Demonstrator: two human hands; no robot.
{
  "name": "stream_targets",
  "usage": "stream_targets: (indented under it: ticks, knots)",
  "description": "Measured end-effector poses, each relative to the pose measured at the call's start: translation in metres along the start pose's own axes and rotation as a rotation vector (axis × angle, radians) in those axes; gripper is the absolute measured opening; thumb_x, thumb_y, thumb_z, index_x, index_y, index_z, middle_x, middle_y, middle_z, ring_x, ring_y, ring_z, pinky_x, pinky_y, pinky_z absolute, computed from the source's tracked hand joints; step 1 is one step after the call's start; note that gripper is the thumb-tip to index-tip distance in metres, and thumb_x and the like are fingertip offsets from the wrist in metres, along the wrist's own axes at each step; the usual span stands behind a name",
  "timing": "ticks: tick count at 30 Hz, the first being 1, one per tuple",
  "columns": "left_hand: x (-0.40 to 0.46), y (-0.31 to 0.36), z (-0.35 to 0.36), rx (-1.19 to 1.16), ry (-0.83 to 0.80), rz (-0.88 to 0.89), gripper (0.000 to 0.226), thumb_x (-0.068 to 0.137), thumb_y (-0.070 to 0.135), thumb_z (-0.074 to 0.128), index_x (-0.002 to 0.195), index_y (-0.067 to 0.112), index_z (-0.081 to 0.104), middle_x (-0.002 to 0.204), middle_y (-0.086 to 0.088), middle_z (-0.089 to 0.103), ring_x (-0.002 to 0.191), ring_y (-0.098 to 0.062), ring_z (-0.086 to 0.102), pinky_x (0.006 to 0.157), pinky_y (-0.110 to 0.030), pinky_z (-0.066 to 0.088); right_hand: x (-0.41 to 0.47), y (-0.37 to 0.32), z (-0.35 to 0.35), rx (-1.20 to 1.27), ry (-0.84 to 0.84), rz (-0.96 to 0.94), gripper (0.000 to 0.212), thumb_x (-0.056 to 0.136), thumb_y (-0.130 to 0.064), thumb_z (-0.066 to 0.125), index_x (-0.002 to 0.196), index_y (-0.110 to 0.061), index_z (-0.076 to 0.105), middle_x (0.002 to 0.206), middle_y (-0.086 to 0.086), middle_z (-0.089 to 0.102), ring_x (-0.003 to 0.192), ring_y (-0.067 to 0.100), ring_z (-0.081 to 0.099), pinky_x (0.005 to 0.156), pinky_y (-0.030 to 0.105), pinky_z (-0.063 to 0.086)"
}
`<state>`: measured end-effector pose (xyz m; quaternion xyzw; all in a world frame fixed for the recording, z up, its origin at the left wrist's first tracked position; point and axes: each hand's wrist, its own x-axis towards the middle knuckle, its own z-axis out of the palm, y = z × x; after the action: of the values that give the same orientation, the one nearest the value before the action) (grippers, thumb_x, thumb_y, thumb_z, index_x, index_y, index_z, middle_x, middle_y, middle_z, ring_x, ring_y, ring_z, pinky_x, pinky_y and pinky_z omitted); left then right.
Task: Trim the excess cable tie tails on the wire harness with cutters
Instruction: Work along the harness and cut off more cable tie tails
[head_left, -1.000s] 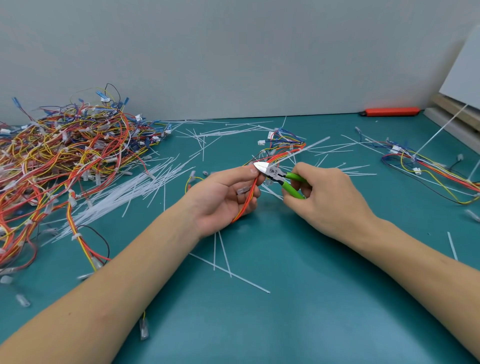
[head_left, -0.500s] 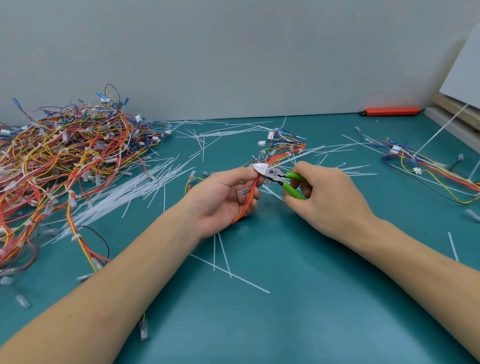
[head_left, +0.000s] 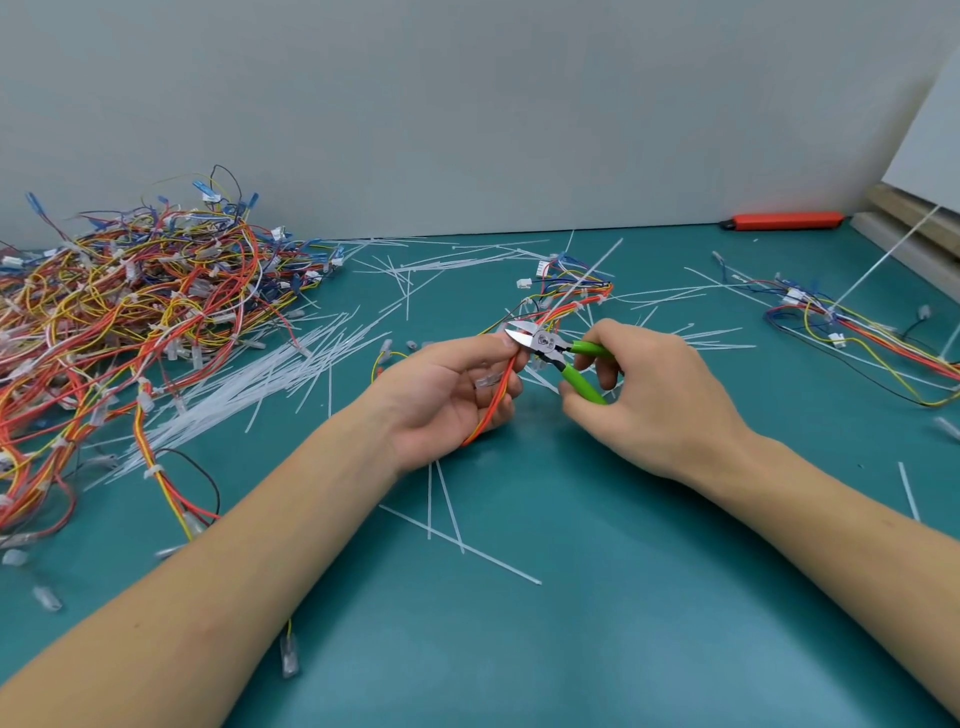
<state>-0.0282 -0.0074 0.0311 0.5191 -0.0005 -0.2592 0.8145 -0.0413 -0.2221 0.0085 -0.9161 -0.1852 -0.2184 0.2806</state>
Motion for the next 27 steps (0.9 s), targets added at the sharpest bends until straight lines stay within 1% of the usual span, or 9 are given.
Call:
stream_targets:
  ticks: [4, 7, 9, 14, 18, 23, 25, 27]
  knots:
    - [0.001, -0.0007, -0.0004, 0.009, 0.012, 0.011, 0.006, 0.078, 0.016, 0.072, 0.078, 0.016, 0.078, 0.082, -0.002, 0.068, 0.066, -0.012, 0.059, 0.061, -0.022, 0.048, -0.0007, 0.0014, 0.0002, -0.002, 0.003, 0.021, 0.019, 0.077, -0.043, 0.069, 0.085, -0.03, 0.058, 0.067, -0.01, 0.056, 0.066, 0.012, 0.056, 0.06, 0.033, 0.049]
    - [0.0009, -0.0009, 0.0, 0.016, 0.013, 0.015, 0.006, 0.078, 0.017, 0.072, 0.077, 0.017, 0.077, 0.081, -0.001, 0.068, 0.066, -0.012, 0.059, 0.061, -0.022, 0.047, -0.0008, 0.0023, 0.0013, -0.007, 0.004, 0.039, 0.019, 0.077, -0.042, 0.07, 0.082, -0.029, 0.057, 0.062, -0.01, 0.056, 0.062, 0.01, 0.055, 0.056, 0.03, 0.046]
    - [0.0009, -0.0008, 0.0004, 0.011, 0.018, 0.014, 0.004, 0.078, 0.017, 0.072, 0.08, 0.017, 0.076, 0.082, -0.001, 0.068, 0.066, -0.012, 0.059, 0.061, -0.022, 0.047, -0.0005, 0.0023, 0.0016, -0.006, 0.001, 0.047, 0.019, 0.079, -0.041, 0.071, 0.081, -0.029, 0.056, 0.061, -0.009, 0.055, 0.06, 0.011, 0.054, 0.056, 0.032, 0.047]
    - [0.0004, -0.0006, 0.0005, -0.002, 0.023, 0.009, 0.005, 0.082, 0.016, 0.071, 0.083, 0.015, 0.075, 0.083, -0.002, 0.068, 0.067, -0.012, 0.059, 0.061, -0.023, 0.048, 0.0, 0.0024, 0.0018, 0.004, -0.023, 0.073, 0.019, 0.081, -0.035, 0.073, 0.079, -0.027, 0.056, 0.061, -0.007, 0.055, 0.062, 0.02, 0.054, 0.058, 0.04, 0.051]
    - [0.0001, -0.0009, 0.001, 0.001, 0.02, 0.006, 0.008, 0.087, 0.015, 0.068, 0.083, 0.016, 0.075, 0.083, -0.001, 0.067, 0.068, -0.012, 0.058, 0.065, -0.023, 0.045, -0.0008, 0.0031, 0.0025, -0.004, -0.023, 0.068, 0.02, 0.082, -0.034, 0.072, 0.077, -0.027, 0.054, 0.061, -0.006, 0.055, 0.062, 0.021, 0.054, 0.057, 0.04, 0.051]
    - [0.0, -0.0007, 0.0006, -0.008, 0.023, 0.007, 0.01, 0.088, 0.015, 0.067, 0.083, 0.015, 0.076, 0.083, -0.002, 0.067, 0.068, -0.012, 0.059, 0.064, -0.023, 0.046, -0.0009, 0.0028, 0.003, 0.004, -0.01, 0.057, 0.021, 0.081, -0.037, 0.072, 0.076, -0.03, 0.052, 0.06, -0.008, 0.055, 0.061, 0.016, 0.054, 0.057, 0.038, 0.051]
    - [0.0005, -0.0013, 0.0005, -0.003, 0.028, 0.009, 0.007, 0.087, 0.015, 0.068, 0.086, 0.014, 0.075, 0.083, -0.002, 0.068, 0.068, -0.012, 0.059, 0.063, -0.023, 0.047, -0.0006, 0.0024, 0.0028, 0.012, -0.013, 0.047, 0.018, 0.08, -0.039, 0.072, 0.081, -0.03, 0.056, 0.064, -0.01, 0.057, 0.063, 0.012, 0.056, 0.059, 0.037, 0.051]
    - [0.0007, -0.0016, 0.0004, 0.005, 0.03, 0.011, 0.006, 0.081, 0.016, 0.071, 0.084, 0.015, 0.076, 0.083, -0.002, 0.068, 0.068, -0.012, 0.06, 0.062, -0.023, 0.048, -0.0001, 0.0022, 0.0026, 0.009, -0.021, 0.037, 0.018, 0.08, -0.039, 0.073, 0.085, -0.03, 0.058, 0.069, -0.011, 0.058, 0.067, 0.009, 0.056, 0.062, 0.036, 0.051]
